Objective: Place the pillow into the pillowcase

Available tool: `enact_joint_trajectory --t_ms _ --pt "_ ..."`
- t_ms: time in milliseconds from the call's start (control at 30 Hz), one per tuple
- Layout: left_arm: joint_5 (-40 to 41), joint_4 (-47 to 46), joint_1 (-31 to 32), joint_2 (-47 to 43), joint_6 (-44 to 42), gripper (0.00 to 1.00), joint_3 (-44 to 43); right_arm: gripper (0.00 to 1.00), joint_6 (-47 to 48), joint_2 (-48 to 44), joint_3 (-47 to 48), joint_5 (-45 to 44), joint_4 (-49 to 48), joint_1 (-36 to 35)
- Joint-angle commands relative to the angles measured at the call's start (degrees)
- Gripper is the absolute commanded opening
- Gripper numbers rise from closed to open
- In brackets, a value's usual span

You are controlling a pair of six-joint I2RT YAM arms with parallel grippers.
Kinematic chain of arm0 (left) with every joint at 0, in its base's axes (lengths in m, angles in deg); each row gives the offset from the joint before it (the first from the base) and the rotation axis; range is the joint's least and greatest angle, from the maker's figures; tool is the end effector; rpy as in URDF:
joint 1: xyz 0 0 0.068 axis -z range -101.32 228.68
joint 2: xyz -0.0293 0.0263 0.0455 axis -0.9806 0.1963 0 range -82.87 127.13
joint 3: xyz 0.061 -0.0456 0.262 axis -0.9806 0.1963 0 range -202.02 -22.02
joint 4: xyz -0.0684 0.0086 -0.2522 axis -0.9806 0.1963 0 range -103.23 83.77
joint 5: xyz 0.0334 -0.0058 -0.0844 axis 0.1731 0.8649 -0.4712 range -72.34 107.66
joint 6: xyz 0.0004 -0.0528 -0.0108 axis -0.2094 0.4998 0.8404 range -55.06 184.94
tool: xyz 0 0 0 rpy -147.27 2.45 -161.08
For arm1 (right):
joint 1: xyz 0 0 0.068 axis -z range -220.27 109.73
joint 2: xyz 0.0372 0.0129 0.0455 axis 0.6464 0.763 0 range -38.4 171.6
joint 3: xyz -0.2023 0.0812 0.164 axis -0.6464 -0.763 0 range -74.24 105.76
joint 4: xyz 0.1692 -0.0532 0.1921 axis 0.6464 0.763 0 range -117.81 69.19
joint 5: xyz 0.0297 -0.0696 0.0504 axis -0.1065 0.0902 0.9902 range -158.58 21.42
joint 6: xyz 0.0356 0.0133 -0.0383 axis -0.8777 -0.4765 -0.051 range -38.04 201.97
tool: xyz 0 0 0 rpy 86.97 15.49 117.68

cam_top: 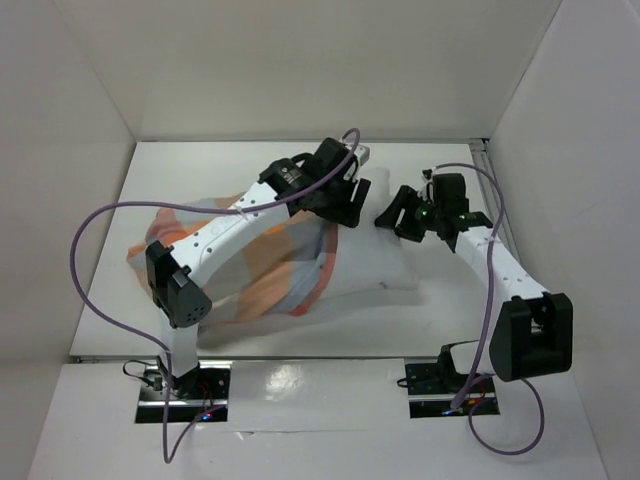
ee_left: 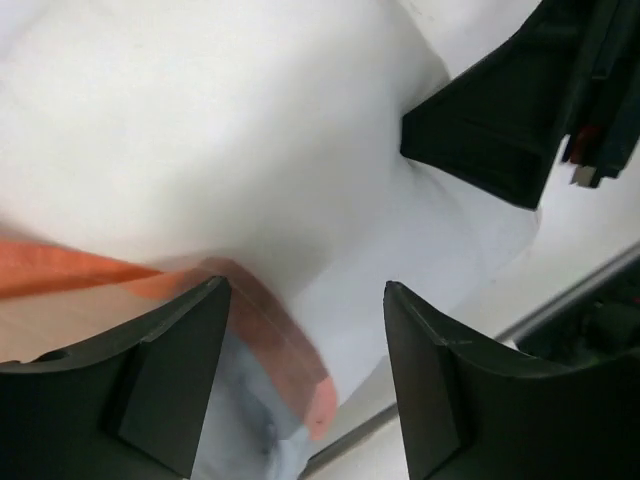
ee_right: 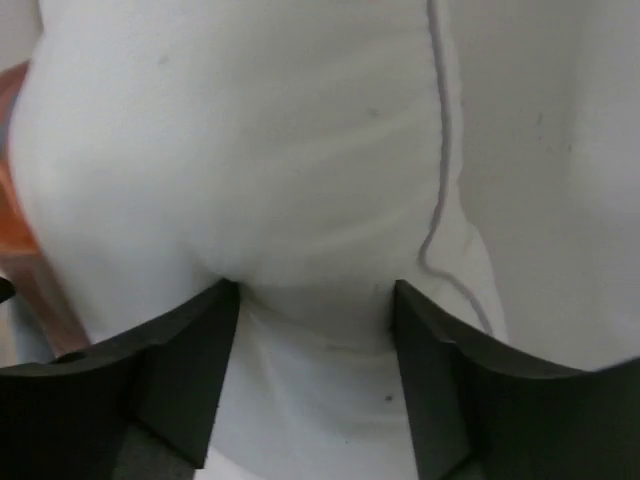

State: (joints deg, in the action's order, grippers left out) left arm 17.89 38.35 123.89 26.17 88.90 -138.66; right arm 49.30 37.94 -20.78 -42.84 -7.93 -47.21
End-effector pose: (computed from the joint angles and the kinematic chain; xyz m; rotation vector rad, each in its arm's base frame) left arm 0.2960 -0.2980 0.3789 0.4433 2.3748 -0.5785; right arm 0.2807 0.0497 0.2579 0.2973 2.3662 0.8614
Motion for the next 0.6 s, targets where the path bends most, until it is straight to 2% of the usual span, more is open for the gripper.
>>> enact_joint_trajectory --t_ms 0,67,133,167,267,300,333,433,500,567 --pt "18.8 2.7 5.8 -5.0 0.3 0.76 -3.1 0.76 2.6 -4.3 5.7 -1.3 2.4 -0.6" --pt "28.5 7.1 7.7 -8.7 6.8 0.68 -0.3 0.97 4.4 -6.0 7.9 -5.2 7.0 -0.1" --pt "32.7 10.3 10.3 -11.5 12.0 0.55 5.1 1.0 5.3 -8.3 8.5 -7.8 9.7 -0.1" --pt "35.9 12.9 11.4 -14.3 14.8 0.44 7.3 1.0 5.3 -9.0 9.0 -8.9 12.3 -0.1" --pt "39.7 17.0 14.1 -19.7 26.1 0.46 16.0 1.0 7.5 -11.1 9.0 -11.9 16.1 -0.1" --pt "40.3 19.9 14.7 -21.0 31.7 0.55 17.8 1.0 9.3 -11.8 9.0 -12.5 17.0 -0.1" --pt "40.8 21.5 14.7 -22.3 34.8 0.59 19.9 1.0 10.2 -11.8 9.0 -11.3 17.6 -0.1" --pt "41.4 23.8 14.7 -27.5 44.7 0.59 29.0 1.0 13.6 -10.2 9.0 -7.6 19.6 -2.5" --pt "40.9 23.8 14.7 -29.4 47.6 0.57 35.3 1.0 14.1 -7.4 8.5 -7.0 18.2 -6.1" --pt "38.6 18.3 13.4 -30.7 46.4 0.49 41.7 1.0 14.1 -3.7 8.0 -3.5 14.9 -10.0"
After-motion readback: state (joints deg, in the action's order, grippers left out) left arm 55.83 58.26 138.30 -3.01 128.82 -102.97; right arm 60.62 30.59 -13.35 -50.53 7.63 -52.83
